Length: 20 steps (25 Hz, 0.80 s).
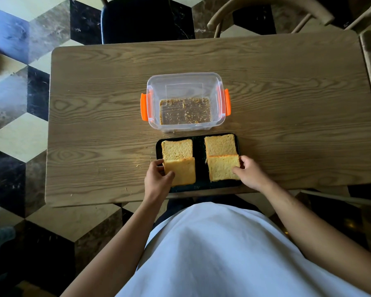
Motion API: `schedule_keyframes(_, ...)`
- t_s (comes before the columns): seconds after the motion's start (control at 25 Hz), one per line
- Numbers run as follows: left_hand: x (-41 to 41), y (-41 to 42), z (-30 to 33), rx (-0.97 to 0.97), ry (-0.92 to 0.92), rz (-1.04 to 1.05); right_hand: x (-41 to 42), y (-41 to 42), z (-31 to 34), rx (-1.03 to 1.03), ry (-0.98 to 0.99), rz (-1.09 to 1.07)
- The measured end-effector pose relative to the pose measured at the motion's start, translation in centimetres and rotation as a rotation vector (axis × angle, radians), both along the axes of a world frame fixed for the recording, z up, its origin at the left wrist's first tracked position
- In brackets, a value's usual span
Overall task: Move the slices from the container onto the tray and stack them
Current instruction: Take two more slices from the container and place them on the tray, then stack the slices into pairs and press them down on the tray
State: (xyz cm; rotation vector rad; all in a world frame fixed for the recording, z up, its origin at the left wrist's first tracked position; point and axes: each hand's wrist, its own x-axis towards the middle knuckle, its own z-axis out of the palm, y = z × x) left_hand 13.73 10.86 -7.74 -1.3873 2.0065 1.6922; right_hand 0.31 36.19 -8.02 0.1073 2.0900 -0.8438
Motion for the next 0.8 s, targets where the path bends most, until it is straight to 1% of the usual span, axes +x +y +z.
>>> schedule_keyframes(0.12,0.2,0.1,0.6,-0.149,-0.05,-0.097,-1.2,-0.1,1.0,0.083,0.042,0.089)
schedule_keyframes(0.24,0.0,-0.7,1.2,-0.257,-0.11,-0.125,-3.0,-0.3,2.5,0.209,0.178,0.153)
schedule_keyframes(0.32,-0.5,-1.5,1.4,-0.292,-0.126,-0.138,-3.7,-1.5,3.2,0.168,0.213,0.157)
schedule_keyframes(0.44,-2.1,-2.4,1.7,-0.304,-0.119,-0.17,-3.2,-5.6,3.4,-0.041,0.067,0.146)
schedule_keyframes(0.52,-3.2,-2.6,1.6,-0.3,-0.098,-0.172,-2.3,-8.9,2.8,-0.114,0.008,0.127)
schedule_keyframes(0.68,-4.3,-2.5,1.1,-0.346,-0.061,-0.259,-0.8,-13.1,1.2,-0.041,0.058,0.164)
schedule_keyframes(0.8,-4.4,-2.6,0.6,-0.361,-0.062,-0.323,-0.4,-14.2,0.2,0.012,0.098,0.116)
